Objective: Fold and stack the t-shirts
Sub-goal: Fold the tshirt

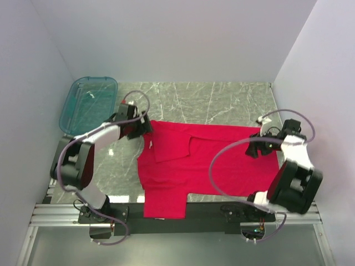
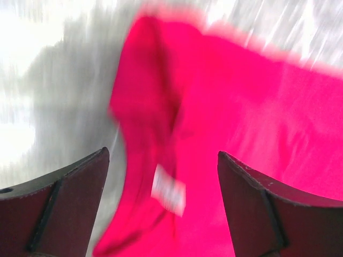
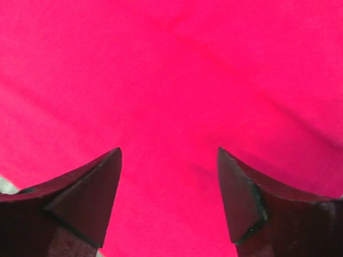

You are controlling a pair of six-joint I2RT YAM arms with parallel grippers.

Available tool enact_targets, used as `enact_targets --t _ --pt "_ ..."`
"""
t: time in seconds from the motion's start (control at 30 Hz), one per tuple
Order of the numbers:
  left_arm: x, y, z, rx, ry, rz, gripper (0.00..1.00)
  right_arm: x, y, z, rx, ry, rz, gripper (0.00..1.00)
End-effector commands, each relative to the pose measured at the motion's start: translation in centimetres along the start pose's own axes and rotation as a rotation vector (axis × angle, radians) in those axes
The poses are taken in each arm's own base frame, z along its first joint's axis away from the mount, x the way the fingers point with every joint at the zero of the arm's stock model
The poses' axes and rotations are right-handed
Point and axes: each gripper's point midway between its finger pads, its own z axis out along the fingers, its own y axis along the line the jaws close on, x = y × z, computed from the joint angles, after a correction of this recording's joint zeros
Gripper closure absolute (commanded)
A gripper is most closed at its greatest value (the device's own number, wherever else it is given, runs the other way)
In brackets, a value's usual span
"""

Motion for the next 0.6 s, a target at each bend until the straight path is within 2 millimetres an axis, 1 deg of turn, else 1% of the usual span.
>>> enact_targets --t 0.0,0.03,0.07,0.1,0.13,0.17,0.2,0.23,0.33,0.4,0.47,0.5,0.53,0.57 --pt "-3.8 -0.4 1.6 -0.044 -0.068 0.080 0.16 -4.4 -3.7 0.2 0.000 -0.077 0.120 0.24" --pt "-4.3 -0.2 2.7 -0.065 -0.065 0.085 0.16 -4.8 -4.5 0.4 0.002 -0.075 0.146 0.25" --pt "-4.3 0.0 3.2 -0.077 -0.057 0.090 0.17 -4.6 -5.1 1.3 -0.014 -0.056 0.219 0.27" --pt "-4.4 0.4 3.6 -0.093 -0.047 0.103 0.20 -5.8 -6.3 1.2 0.003 -0.070 0.218 0.27" --pt "-4.6 0.4 4.5 -0.103 -0.036 0.108 0.21 -5.9 -6.7 1.4 0.003 -0.064 0.233 0.27" --pt "-4.6 0.4 5.0 -0.105 -0.027 0.115 0.22 -5.8 -7.1 1.9 -0.005 -0.054 0.259 0.28" --pt "-4.9 0.4 5.3 -0.109 -0.027 0.130 0.25 -6.4 -7.7 1.8 0.005 -0.062 0.255 0.28" --pt "-5.0 0.3 6.0 -0.107 -0.017 0.136 0.26 -6.4 -7.9 1.9 0.011 -0.062 0.260 0.28" --pt "-5.5 0.2 6.9 -0.110 -0.003 0.158 0.31 -6.2 -8.5 2.2 0.030 -0.053 0.261 0.28" --pt "-5.5 0.2 7.3 -0.115 0.012 0.175 0.37 -6.0 -9.0 2.3 0.049 -0.048 0.263 0.28" --pt "-5.4 0.4 7.7 -0.126 0.033 0.184 0.41 -5.8 -9.7 2.3 0.087 -0.035 0.275 0.28" --pt "-5.3 0.5 7.9 -0.128 0.037 0.185 0.45 -6.0 -10.1 2.3 0.105 -0.040 0.275 0.28" --pt "-5.2 0.5 7.9 -0.123 0.044 0.186 0.47 -5.5 -11.0 2.5 0.151 -0.018 0.334 0.30" --pt "-5.1 0.6 7.9 -0.123 0.045 0.187 0.49 -5.9 -12.0 2.4 0.186 -0.021 0.348 0.31"
